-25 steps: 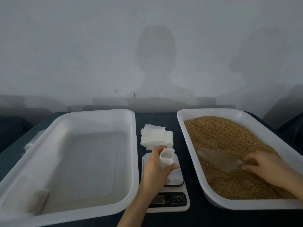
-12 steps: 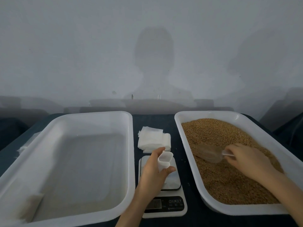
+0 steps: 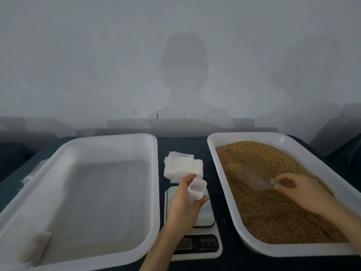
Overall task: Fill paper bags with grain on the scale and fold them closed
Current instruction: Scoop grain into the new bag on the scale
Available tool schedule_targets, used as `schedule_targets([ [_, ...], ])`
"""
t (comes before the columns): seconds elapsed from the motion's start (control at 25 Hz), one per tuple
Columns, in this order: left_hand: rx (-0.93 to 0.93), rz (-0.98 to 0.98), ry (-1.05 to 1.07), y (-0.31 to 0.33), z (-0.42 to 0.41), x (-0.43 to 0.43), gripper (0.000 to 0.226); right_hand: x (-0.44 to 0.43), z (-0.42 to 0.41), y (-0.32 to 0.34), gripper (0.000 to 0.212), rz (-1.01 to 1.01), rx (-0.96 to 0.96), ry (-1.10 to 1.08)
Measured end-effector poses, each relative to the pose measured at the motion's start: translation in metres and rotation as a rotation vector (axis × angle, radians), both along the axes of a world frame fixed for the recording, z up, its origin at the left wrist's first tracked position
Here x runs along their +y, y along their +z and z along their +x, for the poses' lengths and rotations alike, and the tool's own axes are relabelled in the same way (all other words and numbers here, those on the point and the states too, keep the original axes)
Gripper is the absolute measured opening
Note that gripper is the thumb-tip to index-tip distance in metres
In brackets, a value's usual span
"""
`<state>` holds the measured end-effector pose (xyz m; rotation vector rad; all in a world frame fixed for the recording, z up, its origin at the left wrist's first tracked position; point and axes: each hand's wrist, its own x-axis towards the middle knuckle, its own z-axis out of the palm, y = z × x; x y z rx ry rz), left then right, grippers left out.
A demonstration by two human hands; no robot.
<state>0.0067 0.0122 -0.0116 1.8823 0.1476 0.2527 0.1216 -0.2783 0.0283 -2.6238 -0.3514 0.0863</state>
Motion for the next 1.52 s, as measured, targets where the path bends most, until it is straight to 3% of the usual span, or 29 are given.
schedule_targets([
  [0.4, -0.015, 0.018, 0.002, 0.000, 0.001, 0.003, 0.063, -0.020, -0.013, 0.026, 0.024, 0.034, 0.017, 0.020],
  [0.8, -0.016, -0.049, -0.032, 0.005, 0.003, -0.001, 0.050, 0.045, -0.034, 0.078, 0.029, 0.024, -0.123, 0.334],
  [1.52, -0.119, -0.044, 0.006, 0.005, 0.017, -0.005, 0.038, 0.095, -0.023, 0.136, 0.021, -0.536, -0.410, 0.520],
])
